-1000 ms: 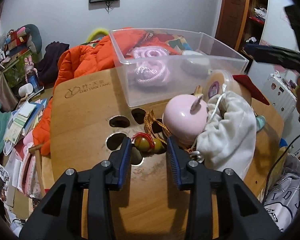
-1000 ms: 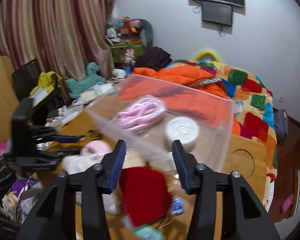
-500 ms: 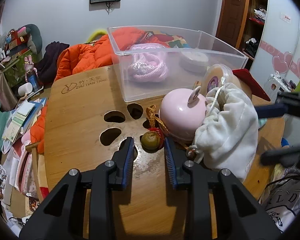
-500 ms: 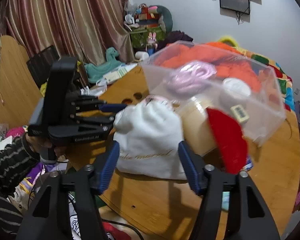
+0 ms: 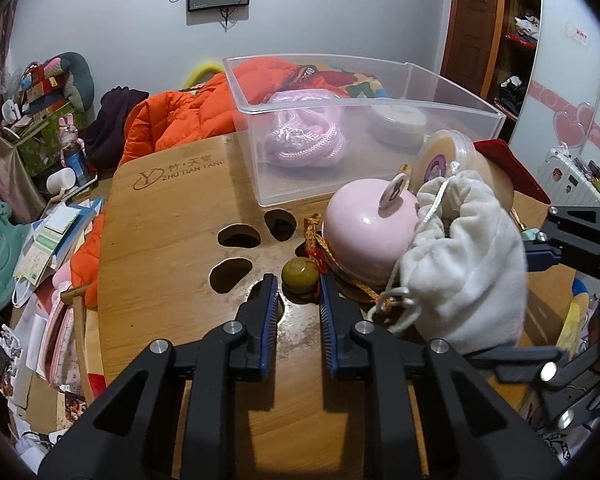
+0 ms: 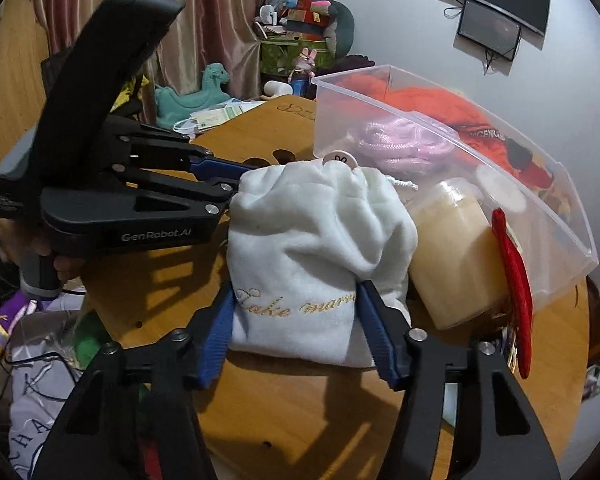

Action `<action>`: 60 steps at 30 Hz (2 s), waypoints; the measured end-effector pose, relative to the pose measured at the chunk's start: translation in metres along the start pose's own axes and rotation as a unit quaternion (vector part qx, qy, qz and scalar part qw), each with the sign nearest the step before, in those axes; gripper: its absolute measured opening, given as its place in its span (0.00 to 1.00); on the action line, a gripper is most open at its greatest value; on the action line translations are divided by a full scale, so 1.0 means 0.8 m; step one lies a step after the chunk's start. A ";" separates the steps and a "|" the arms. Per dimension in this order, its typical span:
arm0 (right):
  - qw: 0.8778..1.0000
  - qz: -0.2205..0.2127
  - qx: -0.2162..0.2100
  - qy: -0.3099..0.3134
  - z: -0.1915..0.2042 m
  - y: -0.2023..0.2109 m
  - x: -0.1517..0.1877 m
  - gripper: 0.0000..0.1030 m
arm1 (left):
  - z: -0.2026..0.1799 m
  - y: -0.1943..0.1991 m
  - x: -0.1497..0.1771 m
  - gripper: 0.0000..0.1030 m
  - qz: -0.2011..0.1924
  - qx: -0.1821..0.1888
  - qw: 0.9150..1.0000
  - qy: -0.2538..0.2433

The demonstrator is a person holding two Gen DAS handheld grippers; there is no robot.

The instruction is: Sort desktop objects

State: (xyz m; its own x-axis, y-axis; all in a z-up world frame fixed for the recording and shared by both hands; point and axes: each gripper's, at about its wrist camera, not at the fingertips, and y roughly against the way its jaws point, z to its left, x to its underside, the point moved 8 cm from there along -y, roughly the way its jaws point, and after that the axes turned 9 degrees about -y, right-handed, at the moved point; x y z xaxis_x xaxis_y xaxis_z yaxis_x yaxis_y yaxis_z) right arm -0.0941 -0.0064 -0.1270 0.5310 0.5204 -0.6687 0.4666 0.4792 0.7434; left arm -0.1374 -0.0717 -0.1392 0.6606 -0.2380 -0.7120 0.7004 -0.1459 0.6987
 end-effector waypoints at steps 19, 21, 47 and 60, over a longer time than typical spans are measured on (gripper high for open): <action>0.997 -0.051 -0.047 -0.044 -0.017 0.071 -0.017 0.25 | -0.009 0.039 -0.006 0.02 -0.021 -0.002 1.000 0.009; 0.996 -0.065 -0.050 -0.047 -0.018 0.082 -0.027 0.25 | -0.012 0.047 -0.007 0.03 -0.028 0.003 1.000 0.007; 0.981 -0.162 -0.080 -0.067 -0.029 0.191 -0.102 0.23 | -0.022 0.013 -0.011 0.47 -0.010 -0.010 1.000 0.000; 0.979 -0.162 -0.104 -0.075 -0.028 0.193 -0.102 0.23 | -0.039 0.019 -0.010 0.39 -0.017 0.013 1.000 -0.010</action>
State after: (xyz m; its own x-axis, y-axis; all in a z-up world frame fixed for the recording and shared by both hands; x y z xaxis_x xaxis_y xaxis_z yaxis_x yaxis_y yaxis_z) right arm -0.0810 0.0413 0.0422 0.4844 0.2163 -0.8477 0.4811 0.7434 0.4646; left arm -0.1235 -0.0418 -0.1248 0.6309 -0.2513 -0.7340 0.7152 -0.1784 0.6758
